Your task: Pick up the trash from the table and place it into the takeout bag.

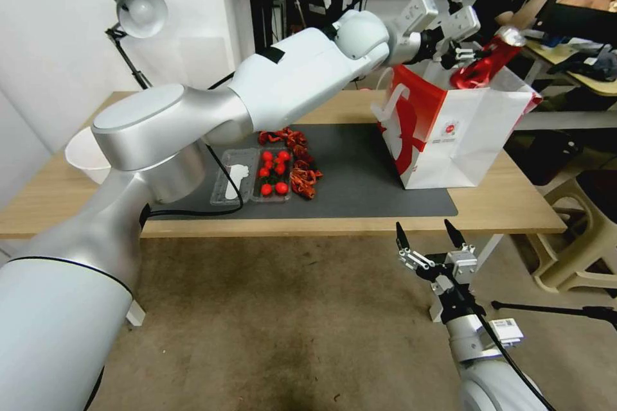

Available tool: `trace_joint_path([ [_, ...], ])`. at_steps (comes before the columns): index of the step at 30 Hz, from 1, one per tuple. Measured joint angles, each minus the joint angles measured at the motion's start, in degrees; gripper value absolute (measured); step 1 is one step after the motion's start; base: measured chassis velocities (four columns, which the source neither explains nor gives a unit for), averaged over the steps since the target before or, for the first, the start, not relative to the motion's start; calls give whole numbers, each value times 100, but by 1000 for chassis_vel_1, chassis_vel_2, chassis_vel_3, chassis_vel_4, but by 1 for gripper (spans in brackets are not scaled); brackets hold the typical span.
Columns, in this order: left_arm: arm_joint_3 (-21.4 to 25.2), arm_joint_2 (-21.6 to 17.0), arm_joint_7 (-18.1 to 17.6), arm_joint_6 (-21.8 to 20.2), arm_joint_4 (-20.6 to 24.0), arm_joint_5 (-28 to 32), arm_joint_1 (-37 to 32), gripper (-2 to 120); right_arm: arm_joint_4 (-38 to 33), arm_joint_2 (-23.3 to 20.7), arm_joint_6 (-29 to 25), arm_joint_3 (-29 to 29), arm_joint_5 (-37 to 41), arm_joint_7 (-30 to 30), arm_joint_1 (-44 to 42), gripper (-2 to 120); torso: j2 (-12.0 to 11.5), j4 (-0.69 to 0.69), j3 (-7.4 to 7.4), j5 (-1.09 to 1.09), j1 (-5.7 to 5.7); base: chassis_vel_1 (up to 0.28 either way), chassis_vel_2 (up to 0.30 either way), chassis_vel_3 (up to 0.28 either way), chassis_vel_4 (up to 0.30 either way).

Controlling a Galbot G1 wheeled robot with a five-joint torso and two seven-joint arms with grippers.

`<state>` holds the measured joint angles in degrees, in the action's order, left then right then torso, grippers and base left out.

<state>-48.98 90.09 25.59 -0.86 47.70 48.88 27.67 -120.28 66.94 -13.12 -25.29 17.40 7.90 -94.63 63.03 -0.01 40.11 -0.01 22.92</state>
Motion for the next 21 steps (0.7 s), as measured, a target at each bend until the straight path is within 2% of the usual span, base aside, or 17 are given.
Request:
trace_joint_path([
  [2,12,-177,-161,0,149,-66,-65,63,-21,-3,0,-12,2,-1,-25,100,0,-1,0,0,0,0,0,0,0],
  [3,12,-177,-161,0,149,-66,-65,63,-21,-3,0,-12,2,-1,-25,100,0,-1,0,0,0,0,0,0,0],
  [7,153,-889,-495,-224,843,-132,-324,81,-45,-2,0,-34,6,-2,-60,100,0,2,0,-1,0,0,0,0,0],
  [8,153,-889,-495,-224,843,-132,-324,81,-45,-2,0,-34,6,-2,-60,100,0,2,0,-1,0,0,0,0,0],
  [11,440,-1336,-739,-361,1386,-136,-575,95,-77,45,-12,-62,-12,-7,-123,100,0,5,0,-2,0,0,0,0,0],
  [12,440,-1336,-739,-361,1386,-136,-575,95,-77,45,-12,-62,-12,-7,-123,100,0,5,0,-2,0,0,0,0,0],
  [13,567,-1458,-889,-415,1559,-119,-672,98,-100,81,-21,-87,-33,-10,-175,100,0,5,0,-2,0,0,0,0,0],
  [15,865,-1755,-1409,-472,2006,-95,-937,99,-160,164,-40,-131,-77,-13,-283,100,0,-4,-1,-1,0,0,0,0,0],
  [16,865,-1755,-1409,-472,2006,-95,-937,99,-160,164,-40,-131,-77,-13,-283,100,0,-4,-1,-1,0,0,0,0,0],
  [19,1211,-2289,-2290,-469,2782,-2,-1466,100,-179,203,-42,-117,-110,-17,-287,100,0,-2,-1,-1,0,0,0,0,0],
  [20,1211,-2289,-2290,-469,2782,-2,-1466,100,-179,203,-42,-117,-110,-17,-287,100,0,-2,-1,-1,0,0,0,0,0],
  [21,1333,-2485,-2590,-450,3047,79,-1683,100,-181,211,-42,-105,-117,-19,-282,100,0,2,0,-2,0,0,0,0,0],
])
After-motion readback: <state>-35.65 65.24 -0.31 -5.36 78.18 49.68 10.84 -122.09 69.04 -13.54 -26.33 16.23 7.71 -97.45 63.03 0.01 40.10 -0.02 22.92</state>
